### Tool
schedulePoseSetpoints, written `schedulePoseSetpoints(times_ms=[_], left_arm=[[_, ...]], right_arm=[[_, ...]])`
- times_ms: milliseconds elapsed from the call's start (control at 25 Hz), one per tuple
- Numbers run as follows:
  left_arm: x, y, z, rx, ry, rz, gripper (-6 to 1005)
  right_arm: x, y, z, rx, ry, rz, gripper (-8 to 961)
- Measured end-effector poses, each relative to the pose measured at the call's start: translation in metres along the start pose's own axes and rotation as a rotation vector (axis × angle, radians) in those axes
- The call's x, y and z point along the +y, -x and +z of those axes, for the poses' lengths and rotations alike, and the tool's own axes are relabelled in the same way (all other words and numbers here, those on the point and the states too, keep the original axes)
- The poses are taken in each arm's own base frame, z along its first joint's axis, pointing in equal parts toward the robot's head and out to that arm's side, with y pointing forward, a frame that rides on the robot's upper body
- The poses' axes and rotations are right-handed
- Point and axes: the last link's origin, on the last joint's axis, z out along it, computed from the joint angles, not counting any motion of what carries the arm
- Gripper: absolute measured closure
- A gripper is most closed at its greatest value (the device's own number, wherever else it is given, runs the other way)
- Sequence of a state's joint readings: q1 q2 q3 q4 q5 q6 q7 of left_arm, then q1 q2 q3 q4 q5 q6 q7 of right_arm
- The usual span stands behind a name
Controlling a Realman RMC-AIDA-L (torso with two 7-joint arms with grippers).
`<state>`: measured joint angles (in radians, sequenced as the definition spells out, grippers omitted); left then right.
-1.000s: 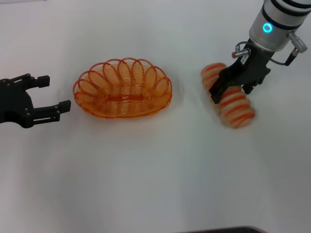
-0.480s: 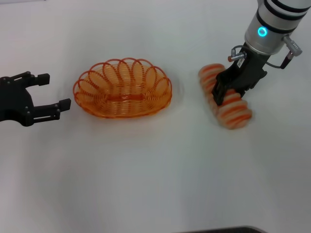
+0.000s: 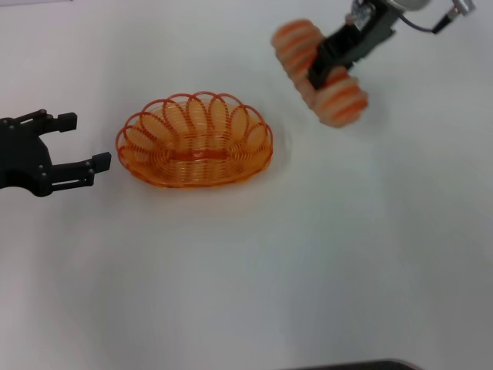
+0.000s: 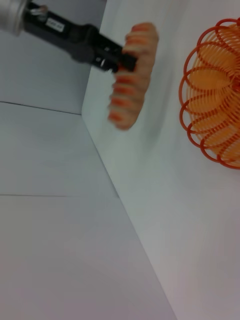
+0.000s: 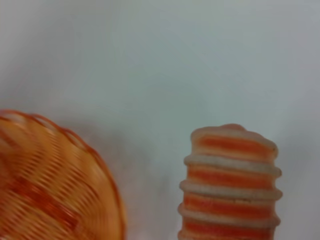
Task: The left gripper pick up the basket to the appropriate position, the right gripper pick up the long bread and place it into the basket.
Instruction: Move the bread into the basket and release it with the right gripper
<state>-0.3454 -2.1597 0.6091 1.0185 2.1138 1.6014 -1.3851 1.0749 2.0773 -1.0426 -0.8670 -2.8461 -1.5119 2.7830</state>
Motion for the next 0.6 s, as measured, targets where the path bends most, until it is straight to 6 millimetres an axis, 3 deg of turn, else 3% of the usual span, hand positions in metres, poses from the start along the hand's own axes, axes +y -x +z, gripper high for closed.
schedulePoseSetpoints(times_ms=[280, 480, 600], left_arm=[[-0.001, -0.003, 0.002, 0.015, 0.002, -0.004, 139], [-0.001, -0.005, 0.002, 0.030, -0.001, -0.006, 140], [-0.001, -0.006, 0.002, 0.037, -0.002, -0.007, 140]], right_arm=[[0.044, 0.027, -0.011, -0.076, 0.109, -0.370, 476], [0.080, 0.028, -0.011, -0.081, 0.220, -0.605, 517], [0.092, 0.024, -0.007, -0.035, 0.227, -0.686, 546]])
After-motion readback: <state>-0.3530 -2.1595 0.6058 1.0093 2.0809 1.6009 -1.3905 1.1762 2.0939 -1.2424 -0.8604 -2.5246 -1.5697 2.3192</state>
